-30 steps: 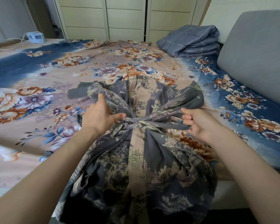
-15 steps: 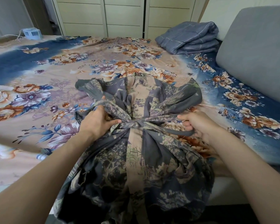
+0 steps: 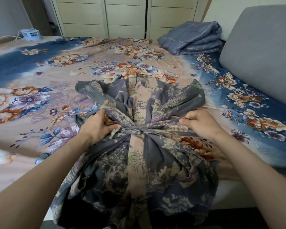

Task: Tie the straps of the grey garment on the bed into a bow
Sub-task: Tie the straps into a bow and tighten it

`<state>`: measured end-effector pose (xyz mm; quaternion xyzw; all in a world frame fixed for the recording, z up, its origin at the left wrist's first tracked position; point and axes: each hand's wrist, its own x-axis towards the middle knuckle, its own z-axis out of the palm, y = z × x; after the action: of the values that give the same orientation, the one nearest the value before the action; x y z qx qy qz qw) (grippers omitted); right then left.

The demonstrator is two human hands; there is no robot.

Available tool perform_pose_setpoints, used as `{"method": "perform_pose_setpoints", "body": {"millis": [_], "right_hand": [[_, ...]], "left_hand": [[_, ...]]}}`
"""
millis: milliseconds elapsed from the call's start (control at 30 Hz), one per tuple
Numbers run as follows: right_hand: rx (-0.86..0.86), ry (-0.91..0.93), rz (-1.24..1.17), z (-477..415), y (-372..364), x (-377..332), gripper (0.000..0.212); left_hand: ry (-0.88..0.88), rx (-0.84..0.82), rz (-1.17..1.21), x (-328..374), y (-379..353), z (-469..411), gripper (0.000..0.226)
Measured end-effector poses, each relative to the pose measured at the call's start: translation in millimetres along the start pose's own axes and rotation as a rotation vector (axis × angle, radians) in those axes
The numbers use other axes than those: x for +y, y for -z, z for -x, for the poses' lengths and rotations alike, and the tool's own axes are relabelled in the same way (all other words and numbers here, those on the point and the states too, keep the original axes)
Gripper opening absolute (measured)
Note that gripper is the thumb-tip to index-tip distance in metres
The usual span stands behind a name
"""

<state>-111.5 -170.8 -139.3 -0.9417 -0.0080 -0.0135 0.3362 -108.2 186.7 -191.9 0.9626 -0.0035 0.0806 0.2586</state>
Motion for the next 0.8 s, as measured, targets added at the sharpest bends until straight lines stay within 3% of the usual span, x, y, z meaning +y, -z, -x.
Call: {"method": "perform_pose_setpoints", "body": {"millis": [67,333,433,533,667,700,800], "right_hand": [[0.024,0.007,0.090,1,-1,1,0.030],[0.031,-0.074,-0.105,9,-1,-7,0.042],[0.006,-0.073,-0.131,10,-1,-12,0.041],[-0.021,-0.097,-0.216,10,-2,-12,0.043],[-0.070,-0.168,-0.541,9,1,-19,0.033],[-0.065,-0.206,-0.672,9,1,-24,0.028],[-0.064,-0.307,-1.007,7,2,-33,0.024]], "left_hand": [[-0.013,0.002,-0.016,0,-1,0,0.087],[0.026,0.017,-0.032,8,7,8,0.076],[0.060,0.001,0.010,10,8,10,0.050],[0.090,-0.032,0.212,11,8,8,0.015],[0.157,-0.028,0.533,27,13,7,0.014],[0.163,-0.015,0.565,33,15,6,0.012],[0.140,-0.023,0.498,48,20,8,0.036]]}}
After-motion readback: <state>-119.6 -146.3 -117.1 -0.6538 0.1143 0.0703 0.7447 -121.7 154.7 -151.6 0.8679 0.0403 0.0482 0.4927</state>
